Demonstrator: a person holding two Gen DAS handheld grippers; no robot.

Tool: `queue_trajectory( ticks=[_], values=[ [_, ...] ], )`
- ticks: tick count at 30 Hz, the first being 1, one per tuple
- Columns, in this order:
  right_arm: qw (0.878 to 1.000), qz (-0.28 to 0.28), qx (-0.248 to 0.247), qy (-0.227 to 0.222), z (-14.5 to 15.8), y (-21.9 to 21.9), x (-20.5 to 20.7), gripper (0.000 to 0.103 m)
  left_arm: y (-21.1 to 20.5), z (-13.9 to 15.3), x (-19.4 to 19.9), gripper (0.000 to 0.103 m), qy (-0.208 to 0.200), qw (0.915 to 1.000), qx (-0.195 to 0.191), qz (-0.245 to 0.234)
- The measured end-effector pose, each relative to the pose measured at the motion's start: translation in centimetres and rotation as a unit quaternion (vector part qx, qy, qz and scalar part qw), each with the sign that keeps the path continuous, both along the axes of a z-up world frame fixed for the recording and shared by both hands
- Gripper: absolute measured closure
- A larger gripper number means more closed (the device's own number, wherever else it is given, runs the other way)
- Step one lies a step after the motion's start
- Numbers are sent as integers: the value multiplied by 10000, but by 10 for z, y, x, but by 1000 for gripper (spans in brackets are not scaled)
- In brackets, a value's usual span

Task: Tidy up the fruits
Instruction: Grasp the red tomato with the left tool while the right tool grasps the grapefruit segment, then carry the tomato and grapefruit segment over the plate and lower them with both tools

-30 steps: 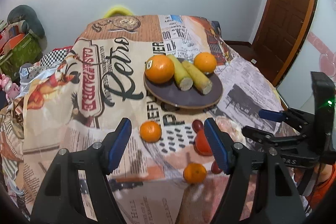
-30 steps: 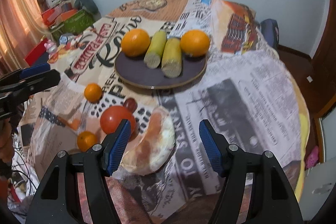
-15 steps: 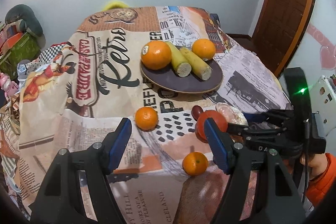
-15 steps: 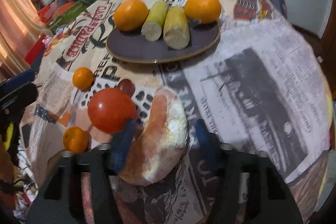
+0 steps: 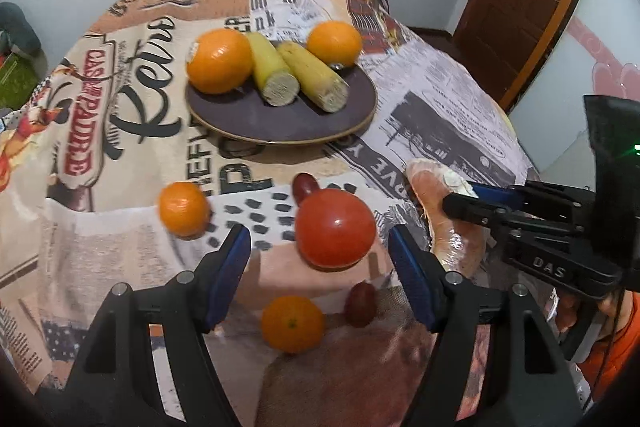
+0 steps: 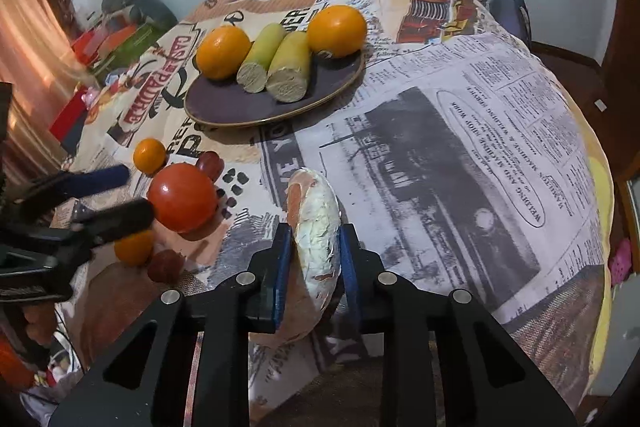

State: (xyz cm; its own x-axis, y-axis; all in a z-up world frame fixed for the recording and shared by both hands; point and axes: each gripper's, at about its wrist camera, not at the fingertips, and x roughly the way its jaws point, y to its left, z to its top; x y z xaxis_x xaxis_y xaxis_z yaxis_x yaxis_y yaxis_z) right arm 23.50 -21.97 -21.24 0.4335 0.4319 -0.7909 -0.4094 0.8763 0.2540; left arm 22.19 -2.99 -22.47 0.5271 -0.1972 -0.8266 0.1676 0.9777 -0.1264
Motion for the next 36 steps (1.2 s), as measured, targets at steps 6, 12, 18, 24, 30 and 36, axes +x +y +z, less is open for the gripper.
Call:
queue_trajectory(
  ticks=[6, 12, 18, 24, 30, 36],
  values=[
    [9998, -32, 129, -132, 8, 1, -1, 82, -12, -10, 11, 32, 90, 9996, 248, -52],
    [9995, -18, 106, -303, 14, 6, -3, 82, -9, -16, 19, 46, 236, 9997, 74, -12],
    [9989, 19, 232, -417, 24, 9, -2, 82, -13, -10, 13, 55, 151, 9997, 133, -106],
    [9980, 85, 314, -542, 36, 16, -1, 82, -8, 2, 4, 55, -35, 9999, 117, -80],
    [9968, 128, 388, -686, 47, 21, 3, 82, 4, 24, 3, 55, -311, 9995, 62, 46],
    [9958, 208, 436, -773, 55, 32, 9, 82, 17, 40, 9, 55, -510, 9985, 11, 217]
  ],
)
